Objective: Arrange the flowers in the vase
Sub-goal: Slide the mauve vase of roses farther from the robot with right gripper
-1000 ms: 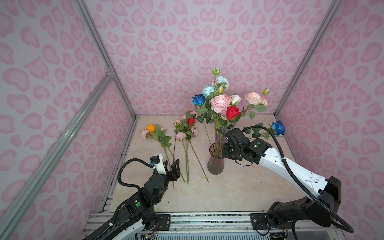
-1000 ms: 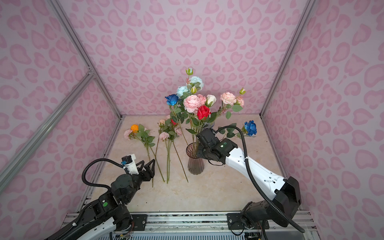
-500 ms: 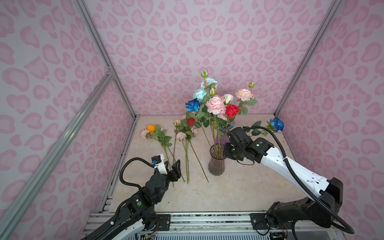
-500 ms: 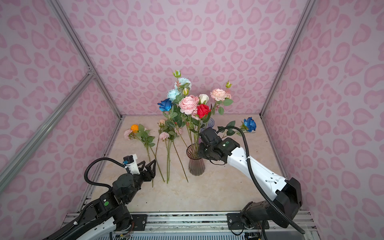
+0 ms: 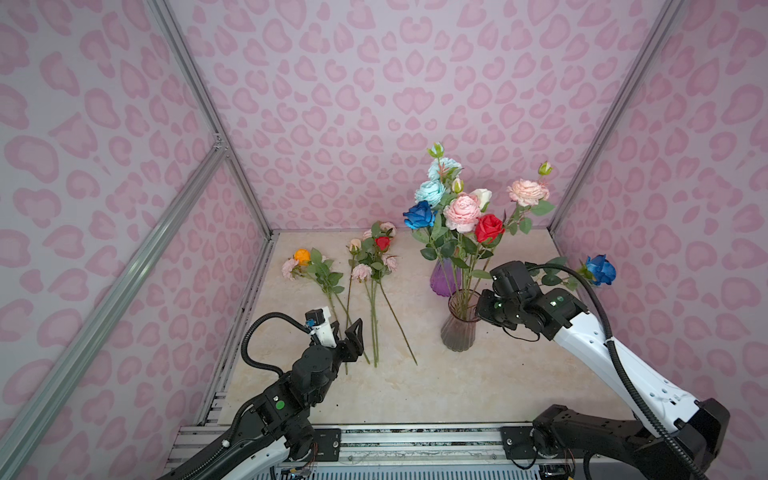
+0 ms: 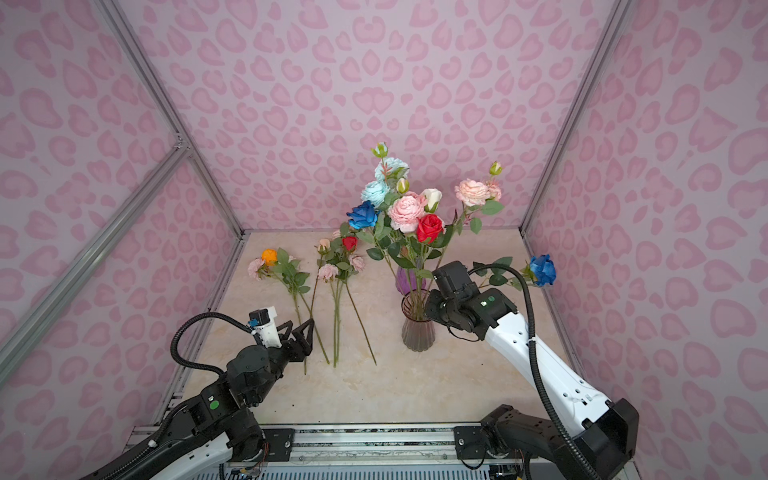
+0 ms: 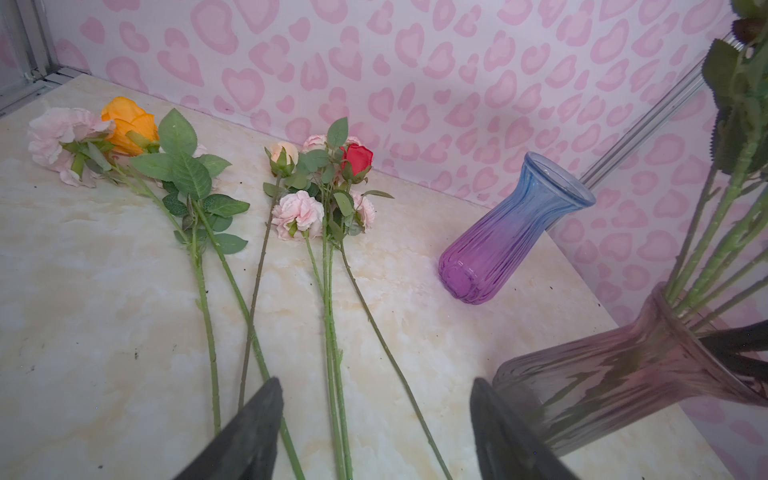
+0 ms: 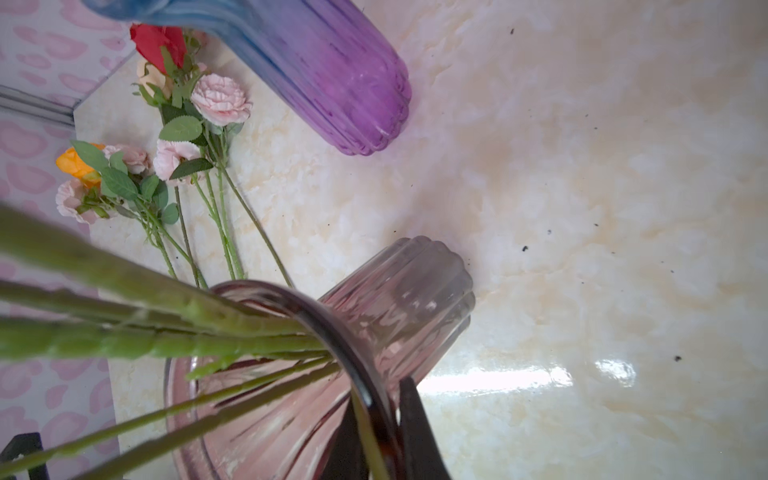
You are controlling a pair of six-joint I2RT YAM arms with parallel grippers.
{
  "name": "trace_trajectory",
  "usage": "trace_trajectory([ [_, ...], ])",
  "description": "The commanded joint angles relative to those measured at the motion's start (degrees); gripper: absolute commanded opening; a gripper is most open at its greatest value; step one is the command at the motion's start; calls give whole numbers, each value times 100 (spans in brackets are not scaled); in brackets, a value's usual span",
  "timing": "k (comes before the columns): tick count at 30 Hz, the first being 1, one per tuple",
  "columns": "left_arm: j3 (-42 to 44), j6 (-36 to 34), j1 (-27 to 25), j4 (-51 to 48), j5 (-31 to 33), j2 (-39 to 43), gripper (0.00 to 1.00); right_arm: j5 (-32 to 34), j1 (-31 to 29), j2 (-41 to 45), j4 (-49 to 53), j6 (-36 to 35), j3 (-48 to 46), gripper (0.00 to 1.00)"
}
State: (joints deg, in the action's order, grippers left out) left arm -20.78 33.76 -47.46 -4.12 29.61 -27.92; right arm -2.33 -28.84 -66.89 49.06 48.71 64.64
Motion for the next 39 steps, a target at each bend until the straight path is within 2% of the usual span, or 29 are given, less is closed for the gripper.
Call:
trace_trajectory([
  [1,-103,-31,3,275,-74,-81,72,295,299,155,-392,-324,-90,0],
  [9,-276,-157,5,265,-91,-253,72,47,1400,-47,-690,-826,65,0],
  [11,-323,-176,9,239,-105,-272,72,-196,1756,-164,-963,-895,32,0],
  [17,-540,-254,9,65,-135,-234,72,-315,2208,-719,-1551,-934,219,0],
  [25,-703,-300,6,-16,-157,-282,72,-494,2511,-1869,-1943,-903,974,0],
  [31,-760,-283,4,-145,-150,-234,72,-591,2663,-2864,-1481,-1166,1996,0],
  [39,-759,-264,8,-299,-95,-124,72,-597,2812,-3457,-1241,-1283,2830,0],
])
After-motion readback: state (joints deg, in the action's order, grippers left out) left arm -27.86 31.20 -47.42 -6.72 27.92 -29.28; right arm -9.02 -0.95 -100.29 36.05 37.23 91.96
